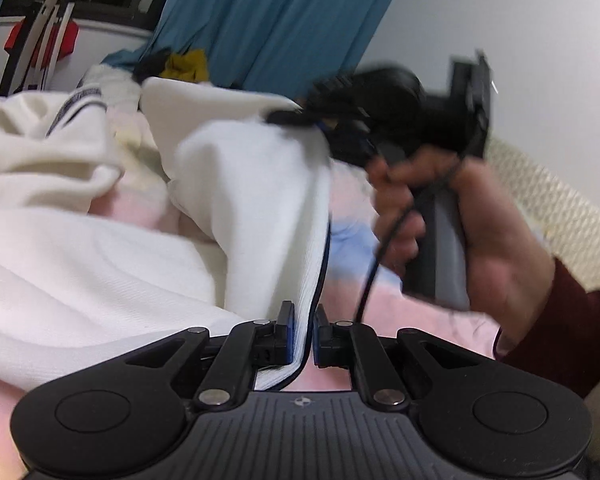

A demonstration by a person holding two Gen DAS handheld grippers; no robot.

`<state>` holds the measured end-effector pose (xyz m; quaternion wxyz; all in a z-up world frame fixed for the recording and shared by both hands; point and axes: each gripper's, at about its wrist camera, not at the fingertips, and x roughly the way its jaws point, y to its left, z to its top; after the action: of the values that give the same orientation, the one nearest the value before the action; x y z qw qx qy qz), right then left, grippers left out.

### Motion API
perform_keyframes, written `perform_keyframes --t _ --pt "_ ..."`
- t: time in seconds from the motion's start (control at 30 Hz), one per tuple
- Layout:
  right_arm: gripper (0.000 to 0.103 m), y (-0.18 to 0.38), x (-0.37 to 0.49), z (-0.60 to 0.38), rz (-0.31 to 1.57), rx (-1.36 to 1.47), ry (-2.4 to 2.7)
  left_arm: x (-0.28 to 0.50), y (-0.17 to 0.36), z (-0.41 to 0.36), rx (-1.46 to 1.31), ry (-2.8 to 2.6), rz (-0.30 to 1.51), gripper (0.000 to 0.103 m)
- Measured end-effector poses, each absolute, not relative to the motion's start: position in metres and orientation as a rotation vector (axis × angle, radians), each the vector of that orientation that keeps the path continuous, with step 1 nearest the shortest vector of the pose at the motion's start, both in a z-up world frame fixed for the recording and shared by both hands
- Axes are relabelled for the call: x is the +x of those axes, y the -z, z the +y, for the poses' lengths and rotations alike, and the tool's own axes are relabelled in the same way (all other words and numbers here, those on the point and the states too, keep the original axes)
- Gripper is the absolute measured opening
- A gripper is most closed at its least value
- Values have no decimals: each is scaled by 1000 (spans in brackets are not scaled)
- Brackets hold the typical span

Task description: Fold clothes

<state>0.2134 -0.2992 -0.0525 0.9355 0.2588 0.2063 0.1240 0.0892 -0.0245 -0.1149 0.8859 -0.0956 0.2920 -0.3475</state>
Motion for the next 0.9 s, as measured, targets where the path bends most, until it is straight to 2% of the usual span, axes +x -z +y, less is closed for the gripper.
perform_keyframes --t 0.13,0.4,0.6,0.63,0.7,0.77,0.83,0.9 --pt "8 53 165 -336 437 600 -81 83 113 -22 -183 731 626 10" --pt "11 132 126 -403 750 1083 89 73 134 -45 -51 702 736 10" --pt "13 122 111 -403 724 1035 104 83 142 -41 -53 687 761 10" --pt "18 114 116 -402 702 985 94 81 141 -41 -57 686 763 10" --pt "34 101 126 -400 665 888 61 73 137 -40 -69 681 771 10" --pt "55 91 138 -399 639 794 15 71 137 -41 -73 678 778 10" --pt "62 86 160 -394 650 702 -59 73 138 -41 -75 676 785 10" --pt "62 85 184 -389 676 642 -130 76 140 -42 -79 675 791 10"
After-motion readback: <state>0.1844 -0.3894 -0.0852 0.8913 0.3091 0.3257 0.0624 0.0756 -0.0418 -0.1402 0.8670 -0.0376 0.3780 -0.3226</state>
